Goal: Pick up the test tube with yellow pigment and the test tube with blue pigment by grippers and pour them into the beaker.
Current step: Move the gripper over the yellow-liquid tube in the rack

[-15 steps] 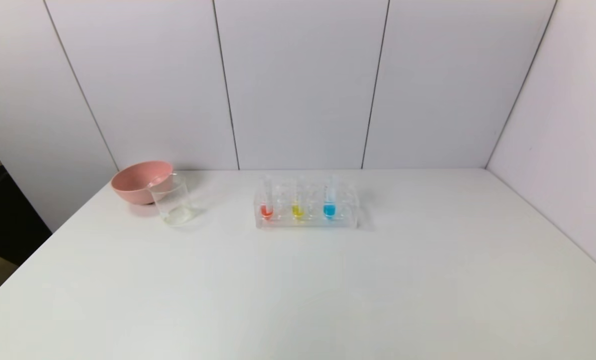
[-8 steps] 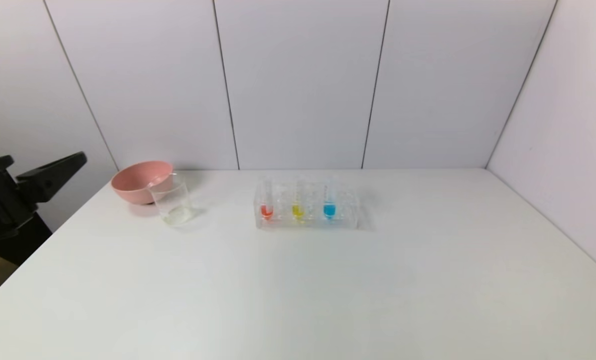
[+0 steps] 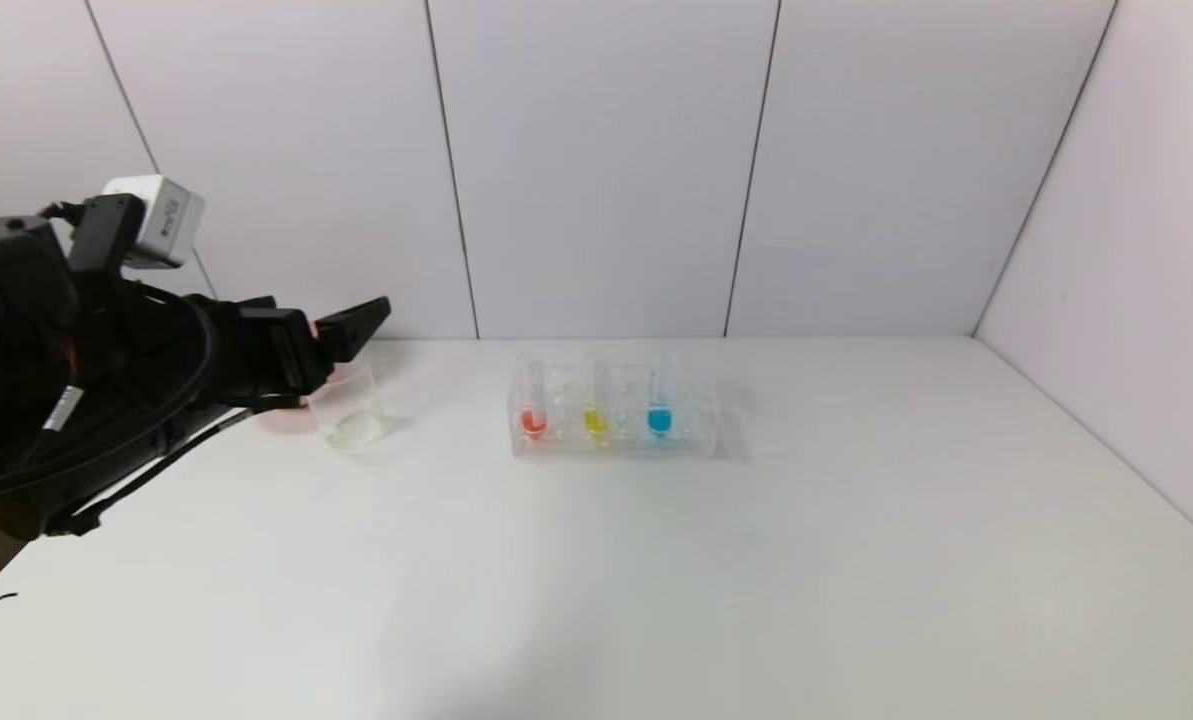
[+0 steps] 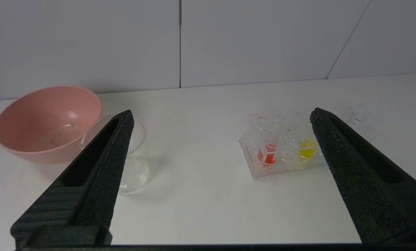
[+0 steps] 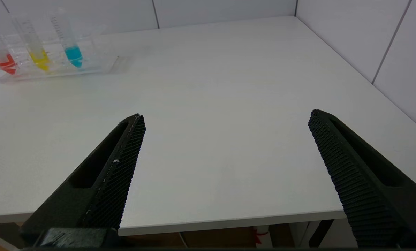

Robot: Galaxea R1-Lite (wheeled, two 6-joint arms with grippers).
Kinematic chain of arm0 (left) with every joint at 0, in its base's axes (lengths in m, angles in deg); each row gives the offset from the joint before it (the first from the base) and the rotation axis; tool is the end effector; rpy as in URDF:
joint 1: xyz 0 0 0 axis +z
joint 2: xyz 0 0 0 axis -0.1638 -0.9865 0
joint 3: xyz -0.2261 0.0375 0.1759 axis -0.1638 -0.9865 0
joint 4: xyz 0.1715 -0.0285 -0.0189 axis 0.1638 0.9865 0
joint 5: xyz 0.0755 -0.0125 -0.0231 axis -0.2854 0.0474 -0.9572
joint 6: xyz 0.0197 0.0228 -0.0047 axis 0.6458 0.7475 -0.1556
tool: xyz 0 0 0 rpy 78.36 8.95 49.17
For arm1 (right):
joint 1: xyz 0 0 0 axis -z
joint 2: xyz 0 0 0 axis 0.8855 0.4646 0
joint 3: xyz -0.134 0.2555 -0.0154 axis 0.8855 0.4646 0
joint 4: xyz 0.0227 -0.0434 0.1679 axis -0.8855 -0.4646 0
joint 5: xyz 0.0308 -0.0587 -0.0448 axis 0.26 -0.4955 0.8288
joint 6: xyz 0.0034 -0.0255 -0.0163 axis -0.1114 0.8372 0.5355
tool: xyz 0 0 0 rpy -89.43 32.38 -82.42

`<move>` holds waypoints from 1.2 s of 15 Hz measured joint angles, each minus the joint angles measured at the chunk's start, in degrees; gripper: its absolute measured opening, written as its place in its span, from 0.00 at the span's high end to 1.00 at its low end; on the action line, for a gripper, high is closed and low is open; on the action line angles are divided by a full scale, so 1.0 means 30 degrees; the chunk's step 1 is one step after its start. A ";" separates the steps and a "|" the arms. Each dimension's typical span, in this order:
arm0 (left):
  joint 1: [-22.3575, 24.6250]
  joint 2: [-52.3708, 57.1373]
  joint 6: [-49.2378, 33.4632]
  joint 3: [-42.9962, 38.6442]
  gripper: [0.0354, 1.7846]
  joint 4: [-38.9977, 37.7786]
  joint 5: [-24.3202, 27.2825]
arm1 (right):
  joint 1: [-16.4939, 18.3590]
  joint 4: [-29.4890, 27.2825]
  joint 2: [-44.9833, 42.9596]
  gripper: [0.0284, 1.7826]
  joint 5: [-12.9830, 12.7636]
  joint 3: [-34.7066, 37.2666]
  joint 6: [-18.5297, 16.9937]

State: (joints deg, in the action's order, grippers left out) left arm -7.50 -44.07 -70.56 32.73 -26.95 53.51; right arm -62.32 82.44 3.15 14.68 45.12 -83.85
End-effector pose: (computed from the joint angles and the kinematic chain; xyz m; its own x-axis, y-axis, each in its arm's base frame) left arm 0.2252 -0.0664 0.2308 0.9743 -0.2242 -0.0210 0.2206 0.9690 -0.1117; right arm -0.0206 -0.0012 0.0759 0.9993 -0.0382 0.0025 0.0378 0.9947 0.0961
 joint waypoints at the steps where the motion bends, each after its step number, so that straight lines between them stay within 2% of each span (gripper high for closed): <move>1: -0.0727 -0.0626 -0.0138 0.0211 0.01 -0.0455 -0.0553 | 0.0000 0.0000 0.0000 0.04 0.0000 0.0000 0.0000; 3: -0.2215 -0.1894 -0.0329 0.0451 0.01 -0.2007 -0.1938 | 0.0000 0.0000 0.0000 0.04 0.0000 0.0000 0.0000; 9: -0.6778 -0.5388 -0.0349 0.0370 0.01 -0.6400 -0.7542 | 0.0000 0.0000 0.0000 0.04 0.0000 0.0000 0.0000; 15: -0.9066 -0.8903 -0.0219 0.0516 0.01 -0.9635 -0.9586 | 0.0000 0.0000 0.0000 0.04 0.0000 0.0000 0.0000; 18: -0.9488 -1.0533 0.0045 0.0642 0.01 -1.1049 -0.9988 | 0.0000 0.0000 0.0000 0.04 0.0000 0.0000 0.0000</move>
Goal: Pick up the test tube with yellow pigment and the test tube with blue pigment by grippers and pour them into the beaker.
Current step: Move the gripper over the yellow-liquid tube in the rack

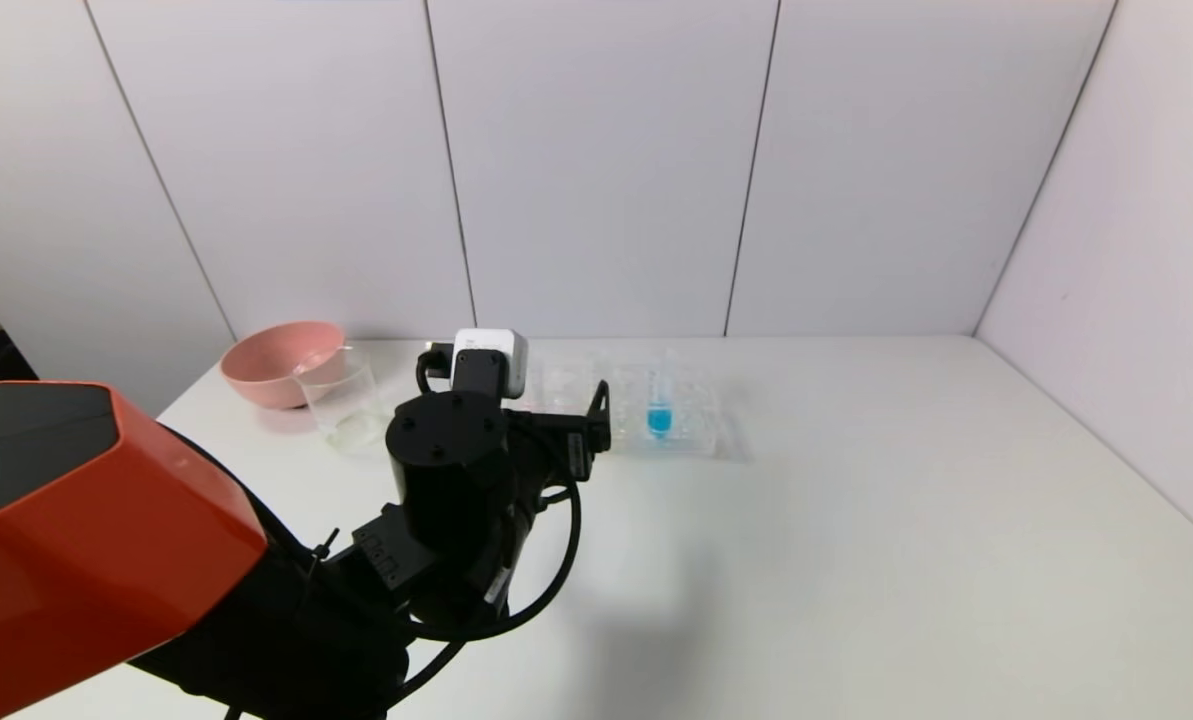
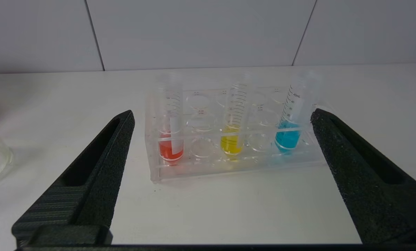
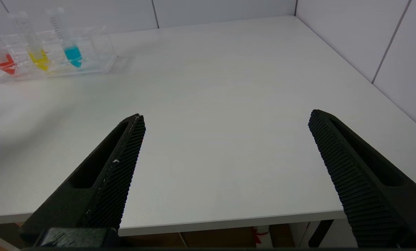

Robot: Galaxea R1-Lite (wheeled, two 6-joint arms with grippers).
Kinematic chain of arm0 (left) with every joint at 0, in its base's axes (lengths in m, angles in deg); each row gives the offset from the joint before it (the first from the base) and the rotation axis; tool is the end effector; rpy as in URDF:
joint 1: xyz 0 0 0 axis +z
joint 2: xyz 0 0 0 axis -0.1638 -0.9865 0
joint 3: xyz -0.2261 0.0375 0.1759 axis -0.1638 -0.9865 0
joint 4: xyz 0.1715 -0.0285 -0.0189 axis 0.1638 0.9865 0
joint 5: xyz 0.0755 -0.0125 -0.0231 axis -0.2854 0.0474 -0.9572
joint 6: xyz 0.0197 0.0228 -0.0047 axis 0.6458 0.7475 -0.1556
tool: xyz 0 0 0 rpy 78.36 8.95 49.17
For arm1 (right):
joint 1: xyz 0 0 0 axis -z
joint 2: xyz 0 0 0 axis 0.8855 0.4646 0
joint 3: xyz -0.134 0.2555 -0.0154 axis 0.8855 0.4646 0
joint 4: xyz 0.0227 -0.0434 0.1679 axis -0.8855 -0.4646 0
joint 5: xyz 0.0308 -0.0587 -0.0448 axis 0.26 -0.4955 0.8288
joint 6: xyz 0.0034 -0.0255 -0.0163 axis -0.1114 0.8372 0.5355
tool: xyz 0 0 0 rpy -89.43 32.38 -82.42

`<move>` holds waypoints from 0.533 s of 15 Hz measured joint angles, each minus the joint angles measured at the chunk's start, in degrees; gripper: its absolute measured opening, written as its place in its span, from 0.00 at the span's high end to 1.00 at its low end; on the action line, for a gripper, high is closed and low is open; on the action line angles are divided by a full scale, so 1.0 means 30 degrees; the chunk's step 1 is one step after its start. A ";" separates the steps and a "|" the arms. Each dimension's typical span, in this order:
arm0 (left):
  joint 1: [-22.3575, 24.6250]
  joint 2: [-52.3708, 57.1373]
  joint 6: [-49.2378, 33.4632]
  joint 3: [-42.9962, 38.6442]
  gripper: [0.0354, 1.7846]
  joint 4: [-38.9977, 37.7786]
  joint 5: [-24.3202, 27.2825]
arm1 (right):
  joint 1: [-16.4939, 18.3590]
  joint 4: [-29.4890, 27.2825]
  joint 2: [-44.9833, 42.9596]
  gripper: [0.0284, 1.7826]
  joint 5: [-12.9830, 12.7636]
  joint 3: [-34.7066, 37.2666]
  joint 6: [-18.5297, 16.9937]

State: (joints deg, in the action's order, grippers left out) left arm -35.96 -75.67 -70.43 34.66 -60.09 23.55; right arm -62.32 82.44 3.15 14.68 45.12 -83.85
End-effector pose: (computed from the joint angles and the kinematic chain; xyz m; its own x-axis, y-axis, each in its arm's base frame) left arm 0.2492 -0.2284 0.1415 0.9796 -0.1982 0.0328 0.2008 0.9706 -0.1327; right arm -0.0206 -0.0012 0.0759 0.9993 -0.0382 0.0025 0.0378 0.9947 0.0961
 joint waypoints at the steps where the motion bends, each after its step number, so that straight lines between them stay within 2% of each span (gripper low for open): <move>1: -0.0033 -0.0374 0.0049 0.0077 0.01 -0.0085 -0.0016 | 0.0000 0.0000 0.0000 0.04 0.0000 0.0000 0.0000; 8: 0.0061 -0.2727 0.0081 0.1731 0.01 -0.0252 -0.0020 | 0.0000 -0.0008 0.0000 0.04 0.0000 0.0000 0.0000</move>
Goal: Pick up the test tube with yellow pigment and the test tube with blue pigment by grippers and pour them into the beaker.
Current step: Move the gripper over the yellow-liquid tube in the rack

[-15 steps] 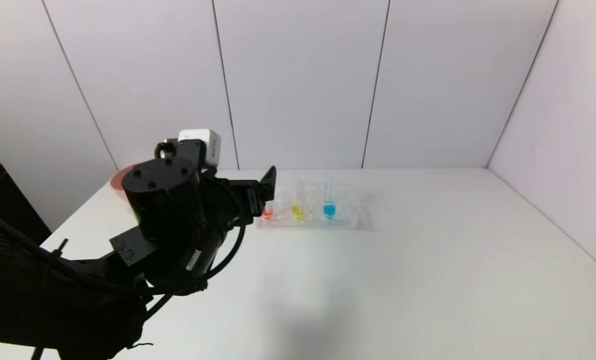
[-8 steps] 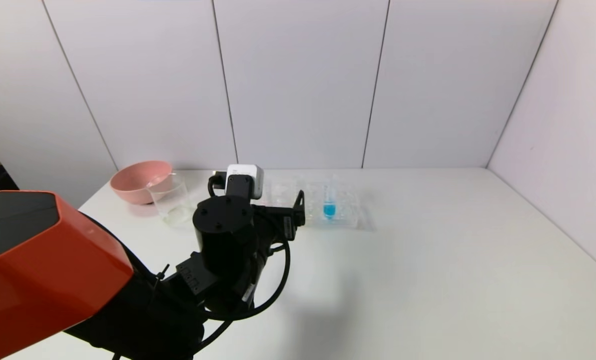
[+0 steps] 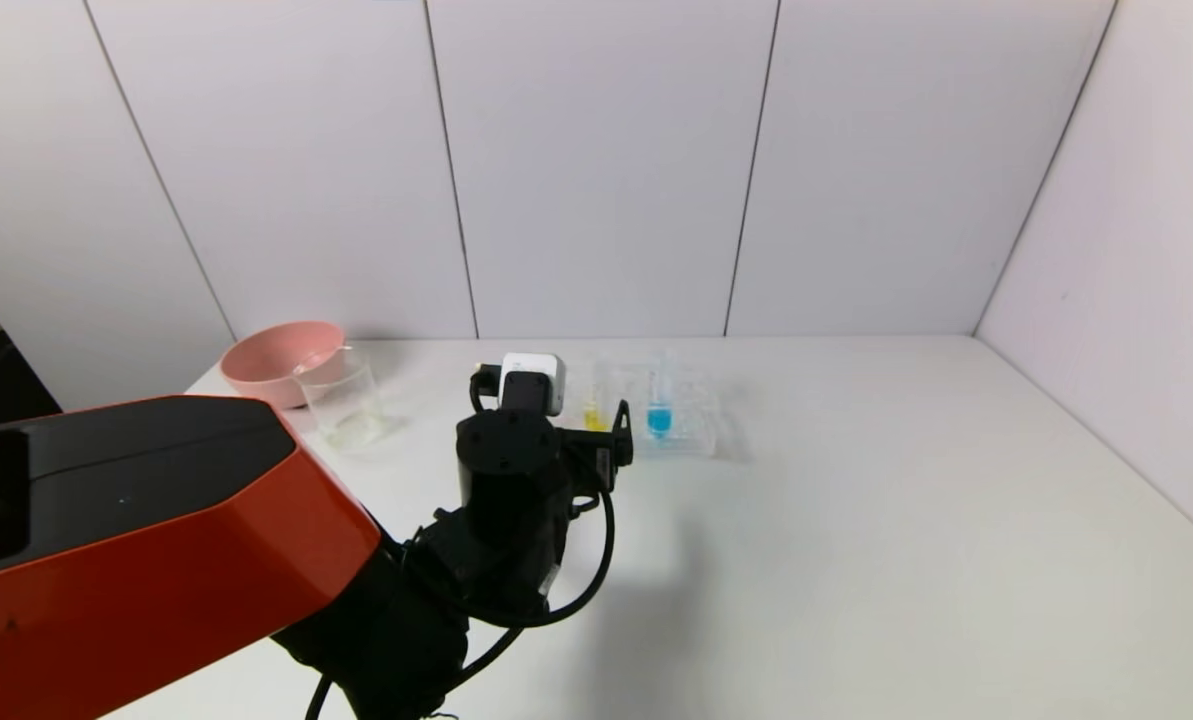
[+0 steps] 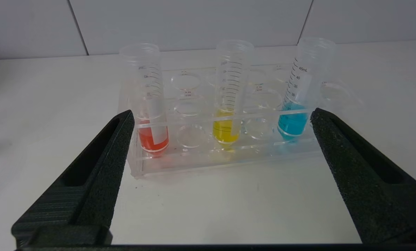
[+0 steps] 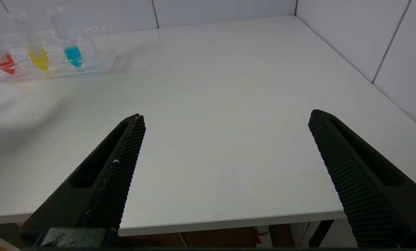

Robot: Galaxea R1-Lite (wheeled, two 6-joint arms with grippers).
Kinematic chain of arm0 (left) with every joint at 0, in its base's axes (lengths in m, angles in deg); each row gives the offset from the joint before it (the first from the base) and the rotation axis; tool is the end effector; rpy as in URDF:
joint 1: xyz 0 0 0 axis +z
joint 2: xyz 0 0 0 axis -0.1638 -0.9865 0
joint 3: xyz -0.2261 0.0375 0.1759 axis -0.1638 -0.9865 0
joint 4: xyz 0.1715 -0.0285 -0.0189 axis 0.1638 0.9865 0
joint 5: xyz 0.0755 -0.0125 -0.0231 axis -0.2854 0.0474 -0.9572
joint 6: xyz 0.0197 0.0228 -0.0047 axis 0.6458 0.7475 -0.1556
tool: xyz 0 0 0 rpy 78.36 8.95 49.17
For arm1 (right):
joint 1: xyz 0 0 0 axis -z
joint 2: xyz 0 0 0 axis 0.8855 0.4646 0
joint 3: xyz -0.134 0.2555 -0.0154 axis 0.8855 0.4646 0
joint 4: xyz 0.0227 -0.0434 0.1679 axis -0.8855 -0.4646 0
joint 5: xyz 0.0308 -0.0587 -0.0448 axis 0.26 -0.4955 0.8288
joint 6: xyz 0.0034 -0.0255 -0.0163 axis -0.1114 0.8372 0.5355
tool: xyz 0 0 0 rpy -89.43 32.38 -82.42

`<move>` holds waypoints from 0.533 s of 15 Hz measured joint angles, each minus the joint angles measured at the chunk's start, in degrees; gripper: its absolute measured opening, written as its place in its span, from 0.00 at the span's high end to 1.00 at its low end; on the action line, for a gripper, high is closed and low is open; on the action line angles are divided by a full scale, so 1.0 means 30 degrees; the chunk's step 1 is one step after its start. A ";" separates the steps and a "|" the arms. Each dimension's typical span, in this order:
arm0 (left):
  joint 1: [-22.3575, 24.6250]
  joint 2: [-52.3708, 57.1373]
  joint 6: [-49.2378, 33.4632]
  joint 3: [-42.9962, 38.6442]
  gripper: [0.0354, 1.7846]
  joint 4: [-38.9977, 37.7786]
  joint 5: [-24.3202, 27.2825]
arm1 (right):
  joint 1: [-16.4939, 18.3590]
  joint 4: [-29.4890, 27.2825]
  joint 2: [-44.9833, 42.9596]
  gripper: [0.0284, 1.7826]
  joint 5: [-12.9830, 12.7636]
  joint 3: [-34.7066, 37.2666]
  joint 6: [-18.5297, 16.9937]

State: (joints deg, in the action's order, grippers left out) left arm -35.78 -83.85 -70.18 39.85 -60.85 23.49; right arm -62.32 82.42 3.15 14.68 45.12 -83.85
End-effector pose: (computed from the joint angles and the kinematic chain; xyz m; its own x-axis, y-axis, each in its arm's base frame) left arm 0.2710 -0.2488 0.1125 0.9809 -0.1946 0.0005 0.1935 0.9753 -0.1069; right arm -0.0206 -0.0012 0.0759 0.9993 -0.0382 0.0022 0.0378 0.9947 0.0961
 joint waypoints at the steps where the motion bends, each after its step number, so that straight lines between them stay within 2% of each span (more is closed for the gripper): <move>1: 0.0130 -0.0297 0.0028 0.0402 0.01 0.0057 0.0000 | 0.0000 0.0008 0.0000 0.04 0.0000 0.0000 0.0000; 8: 0.0772 -0.2324 0.0325 0.3340 0.01 0.0719 0.0240 | 0.0000 0.0000 0.0000 0.04 0.0000 0.0000 0.0000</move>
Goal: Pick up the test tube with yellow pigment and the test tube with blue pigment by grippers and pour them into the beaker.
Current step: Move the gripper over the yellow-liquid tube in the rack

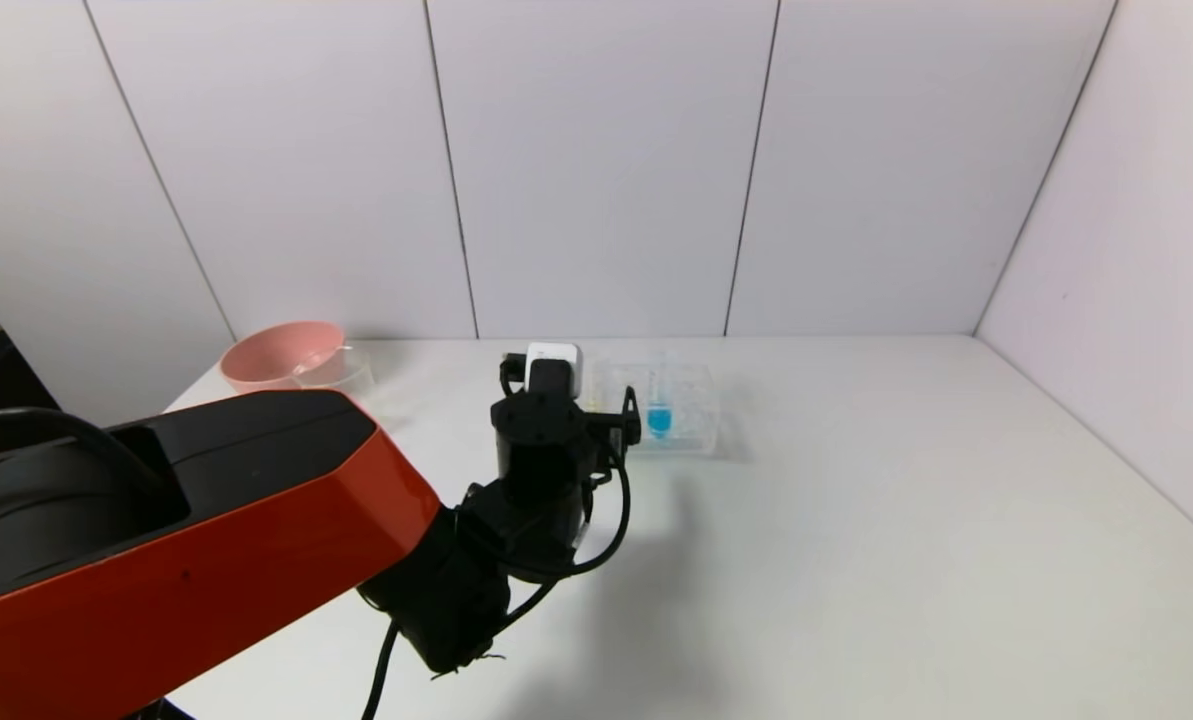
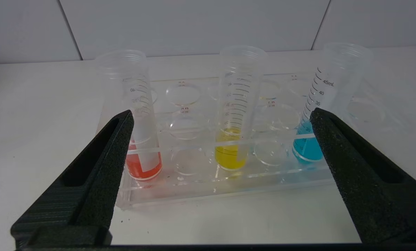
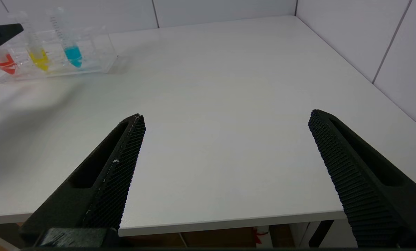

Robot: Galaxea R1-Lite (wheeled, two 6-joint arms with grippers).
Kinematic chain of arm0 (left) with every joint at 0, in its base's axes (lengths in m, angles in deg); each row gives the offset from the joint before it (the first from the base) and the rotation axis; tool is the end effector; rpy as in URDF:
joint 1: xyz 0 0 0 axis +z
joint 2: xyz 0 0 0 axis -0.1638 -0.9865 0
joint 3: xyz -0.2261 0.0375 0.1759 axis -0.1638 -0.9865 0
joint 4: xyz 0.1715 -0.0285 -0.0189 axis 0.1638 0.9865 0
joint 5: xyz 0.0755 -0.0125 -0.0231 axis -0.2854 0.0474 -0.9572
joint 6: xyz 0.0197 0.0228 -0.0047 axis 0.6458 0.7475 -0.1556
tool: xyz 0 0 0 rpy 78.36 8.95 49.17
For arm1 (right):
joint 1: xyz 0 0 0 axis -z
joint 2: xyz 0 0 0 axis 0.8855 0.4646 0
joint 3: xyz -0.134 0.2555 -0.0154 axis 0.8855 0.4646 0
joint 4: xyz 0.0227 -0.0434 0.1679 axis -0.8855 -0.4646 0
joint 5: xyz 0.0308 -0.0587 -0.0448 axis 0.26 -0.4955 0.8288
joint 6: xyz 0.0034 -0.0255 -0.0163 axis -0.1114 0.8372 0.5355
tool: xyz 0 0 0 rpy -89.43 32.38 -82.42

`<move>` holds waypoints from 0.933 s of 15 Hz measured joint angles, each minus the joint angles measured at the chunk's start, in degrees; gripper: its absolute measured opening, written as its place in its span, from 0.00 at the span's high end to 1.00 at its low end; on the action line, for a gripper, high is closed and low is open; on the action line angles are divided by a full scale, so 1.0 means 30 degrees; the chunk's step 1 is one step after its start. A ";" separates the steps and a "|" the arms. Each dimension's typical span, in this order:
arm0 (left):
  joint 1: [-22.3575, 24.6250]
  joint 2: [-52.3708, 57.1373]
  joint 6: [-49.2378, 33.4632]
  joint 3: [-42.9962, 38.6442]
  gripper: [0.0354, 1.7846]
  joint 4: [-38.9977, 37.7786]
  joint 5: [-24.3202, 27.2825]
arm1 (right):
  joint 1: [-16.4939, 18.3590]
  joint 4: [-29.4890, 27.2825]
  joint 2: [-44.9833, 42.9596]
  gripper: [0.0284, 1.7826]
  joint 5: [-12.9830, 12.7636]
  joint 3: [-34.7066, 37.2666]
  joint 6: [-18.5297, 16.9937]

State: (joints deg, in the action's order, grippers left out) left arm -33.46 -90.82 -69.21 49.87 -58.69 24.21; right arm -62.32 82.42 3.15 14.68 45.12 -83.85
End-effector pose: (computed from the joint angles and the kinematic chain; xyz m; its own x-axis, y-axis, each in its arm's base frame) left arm 0.3070 -0.2624 0.1002 0.9859 -0.1670 0.0135 0.1675 0.9809 -0.0985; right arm -0.0206 -0.0012 0.0759 0.9993 -0.0382 0.0022 0.0378 0.9947 0.0961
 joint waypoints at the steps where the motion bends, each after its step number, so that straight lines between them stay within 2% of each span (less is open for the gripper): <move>1: 0.0093 -0.0232 0.0024 0.0508 0.01 0.0240 0.0020 | 0.0000 0.0008 0.0000 0.04 0.0000 0.0000 0.0000; 6: 0.0654 -0.1150 0.0028 0.2637 0.01 0.1451 0.0232 | 0.0000 0.0008 0.0000 0.04 0.0000 0.0000 0.0000; 14: 0.1333 -0.2141 0.0008 0.4194 0.02 0.2288 0.0459 | 0.0000 0.0008 0.0000 0.04 0.0000 0.0000 0.0000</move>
State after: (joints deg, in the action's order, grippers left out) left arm -29.46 -97.25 -69.18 62.45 -51.83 25.58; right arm -62.32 82.44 3.15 14.68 45.12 -83.85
